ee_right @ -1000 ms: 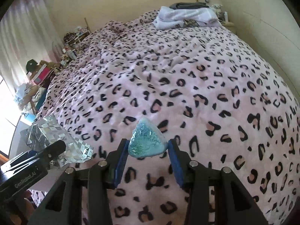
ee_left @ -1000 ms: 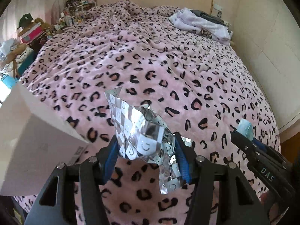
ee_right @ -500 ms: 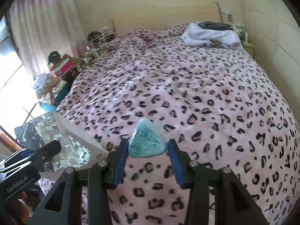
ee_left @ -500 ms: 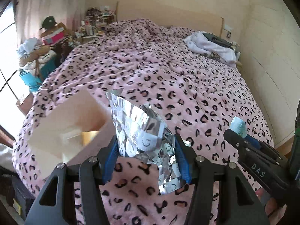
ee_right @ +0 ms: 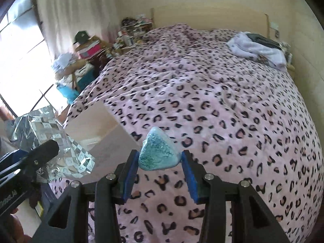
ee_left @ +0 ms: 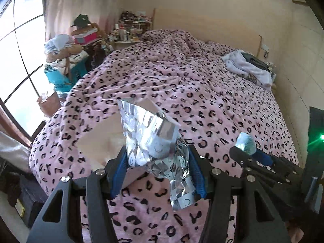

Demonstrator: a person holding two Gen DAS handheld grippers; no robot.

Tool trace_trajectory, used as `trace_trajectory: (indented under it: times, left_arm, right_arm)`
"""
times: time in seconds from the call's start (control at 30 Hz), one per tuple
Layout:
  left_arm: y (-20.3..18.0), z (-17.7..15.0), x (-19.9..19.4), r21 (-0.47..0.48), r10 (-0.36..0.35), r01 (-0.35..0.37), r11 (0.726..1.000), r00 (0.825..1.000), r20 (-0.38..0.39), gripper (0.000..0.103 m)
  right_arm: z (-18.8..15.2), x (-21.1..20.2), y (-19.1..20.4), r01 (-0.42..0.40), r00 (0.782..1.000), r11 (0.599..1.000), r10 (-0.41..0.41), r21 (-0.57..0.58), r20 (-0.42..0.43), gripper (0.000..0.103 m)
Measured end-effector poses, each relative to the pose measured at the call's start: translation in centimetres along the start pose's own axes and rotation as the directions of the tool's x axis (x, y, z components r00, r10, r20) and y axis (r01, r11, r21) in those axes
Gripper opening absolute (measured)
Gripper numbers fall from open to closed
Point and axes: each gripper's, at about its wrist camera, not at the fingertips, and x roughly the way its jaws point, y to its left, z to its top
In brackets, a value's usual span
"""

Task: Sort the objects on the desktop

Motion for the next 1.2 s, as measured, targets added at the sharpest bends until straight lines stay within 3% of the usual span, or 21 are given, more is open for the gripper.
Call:
trace_trajectory:
  times: [0.13, 0.2, 0.23, 0.53, 0.67, 0.93, 1.2]
  left_arm:
    - [2.4, 0.1, -0.7, -0.031, 0.031, -0.031, 0.999, 0.999, 0.014, 0.057]
    - [3.6, 0.2, -0.7, -0.045, 0.035, -0.035, 0.998, 0.999, 0.014, 0.045]
    - [4.0, 0.3, -0.6, -0.052, 0.032, -0.031, 0.998, 0.999, 0.011, 0.044]
    - [9.6, 1.5, 2.9, -0.136, 0.085, -0.089, 0.987, 0.996, -0.037, 0.044]
    - [11.3, 1.2, 4.4, -0.158, 0.089, -0.098, 0.983, 0.994, -0.064, 0.044]
    - [11.7, 0.6, 5.9, -0.161, 0.067, -0.081, 0.984, 0.993, -0.094, 0.044]
    - [11.2, 0.5, 4.8, -0.157, 0.038, -0.051, 0.986, 0.996, -0.084, 0.045]
  right_arm:
    - [0.9, 0.7, 2.8, -0.003, 1.0, 0.998, 0.002, -0.056, -0.015, 0.044]
    - [1.3, 1.1, 3.9, -0.009, 1.0, 0.997, 0.008, -0.075, -0.021, 0.044]
    - [1.7, 1.4, 4.5, -0.014, 1.0, 0.996, 0.012, -0.086, -0.026, 0.044]
    - [5.7, 7.3, 12.1, -0.133, 0.985, 0.973, 0.108, -0.189, -0.137, 0.044]
    - [5.7, 10.3, 14.4, -0.173, 0.969, 0.965, 0.131, -0.197, -0.207, 0.044]
    - [4.7, 13.6, 14.6, -0.165, 0.95, 0.968, 0.105, -0.191, -0.293, 0.044]
    - [6.4, 11.0, 13.1, -0.166, 0.961, 0.974, 0.125, -0.153, -0.247, 0.045]
